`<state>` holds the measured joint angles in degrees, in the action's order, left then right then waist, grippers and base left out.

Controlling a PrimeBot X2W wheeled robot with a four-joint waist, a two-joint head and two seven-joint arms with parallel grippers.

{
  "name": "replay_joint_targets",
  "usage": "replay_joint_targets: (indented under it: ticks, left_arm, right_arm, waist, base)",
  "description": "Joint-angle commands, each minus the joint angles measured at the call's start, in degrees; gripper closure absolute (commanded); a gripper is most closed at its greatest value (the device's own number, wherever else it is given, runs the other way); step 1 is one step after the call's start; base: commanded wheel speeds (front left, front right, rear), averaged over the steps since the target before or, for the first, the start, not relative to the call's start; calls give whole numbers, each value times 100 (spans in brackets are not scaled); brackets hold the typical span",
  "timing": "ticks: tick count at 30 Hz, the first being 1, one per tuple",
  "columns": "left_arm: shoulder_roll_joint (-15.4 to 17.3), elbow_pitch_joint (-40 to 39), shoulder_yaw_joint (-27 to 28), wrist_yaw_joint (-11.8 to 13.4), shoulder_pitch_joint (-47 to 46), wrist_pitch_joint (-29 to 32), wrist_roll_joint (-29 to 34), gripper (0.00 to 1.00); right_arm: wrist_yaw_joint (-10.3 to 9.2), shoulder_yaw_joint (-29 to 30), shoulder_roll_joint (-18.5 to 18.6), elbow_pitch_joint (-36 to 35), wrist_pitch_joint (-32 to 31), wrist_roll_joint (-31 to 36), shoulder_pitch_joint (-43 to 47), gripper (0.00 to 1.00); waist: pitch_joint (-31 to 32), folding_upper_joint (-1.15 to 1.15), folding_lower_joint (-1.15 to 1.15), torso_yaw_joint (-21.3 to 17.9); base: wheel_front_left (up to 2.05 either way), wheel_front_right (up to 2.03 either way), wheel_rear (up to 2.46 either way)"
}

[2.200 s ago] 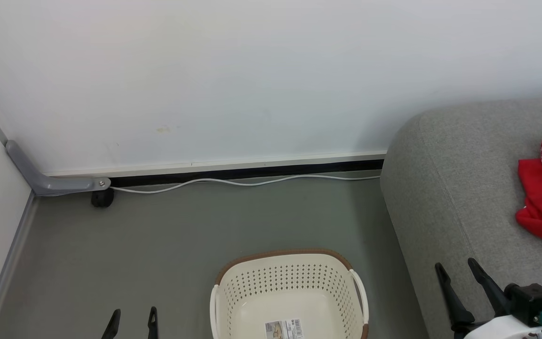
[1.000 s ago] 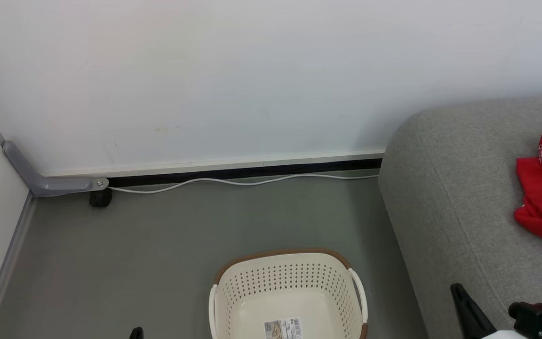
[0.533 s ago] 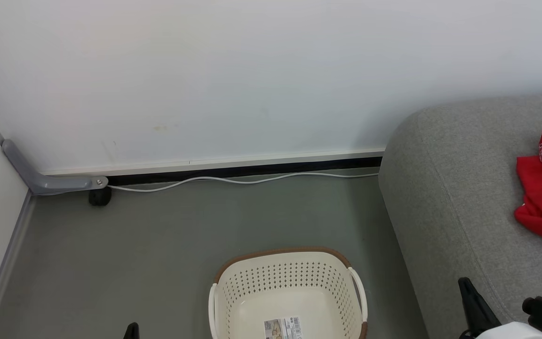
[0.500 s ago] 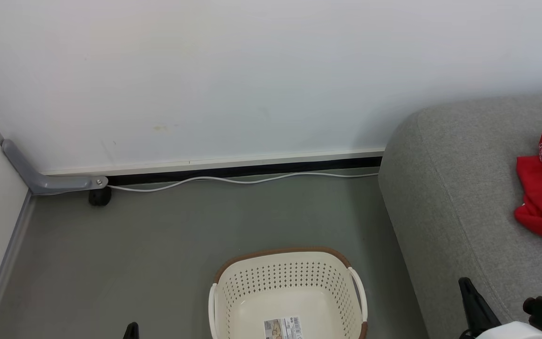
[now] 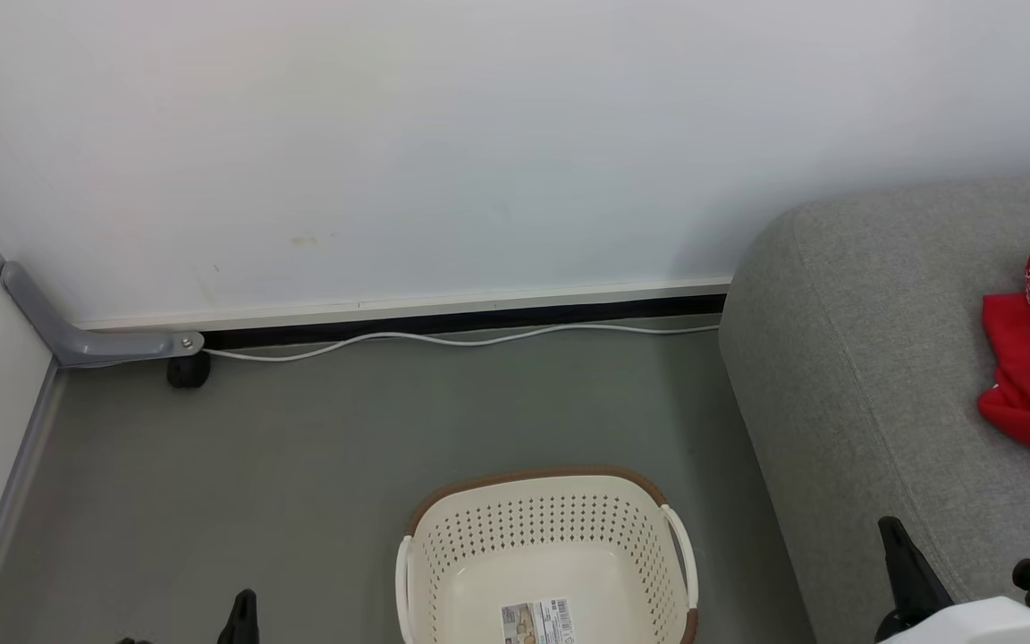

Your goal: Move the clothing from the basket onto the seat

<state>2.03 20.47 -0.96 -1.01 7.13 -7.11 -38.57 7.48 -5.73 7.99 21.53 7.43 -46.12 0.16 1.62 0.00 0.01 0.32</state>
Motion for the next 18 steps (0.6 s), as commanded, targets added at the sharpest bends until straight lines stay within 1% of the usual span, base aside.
replay_joint_targets:
  ticks: [1,18]
  left_arm:
    - [48,-180,111,-71,-344,16,-137,100]
    - [56,-278,247,-193,-555,302,-1248,100]
  right_arm:
    - [0,36,56,-166,-44,-131,-262,100]
    - [1,290,-65,-290,-332,-1082,-341,100]
  waist:
    - [-2,0,-1,0]
    - [-40,0,-1,-7]
  base:
    - [0,0,0]
    - [0,0,0]
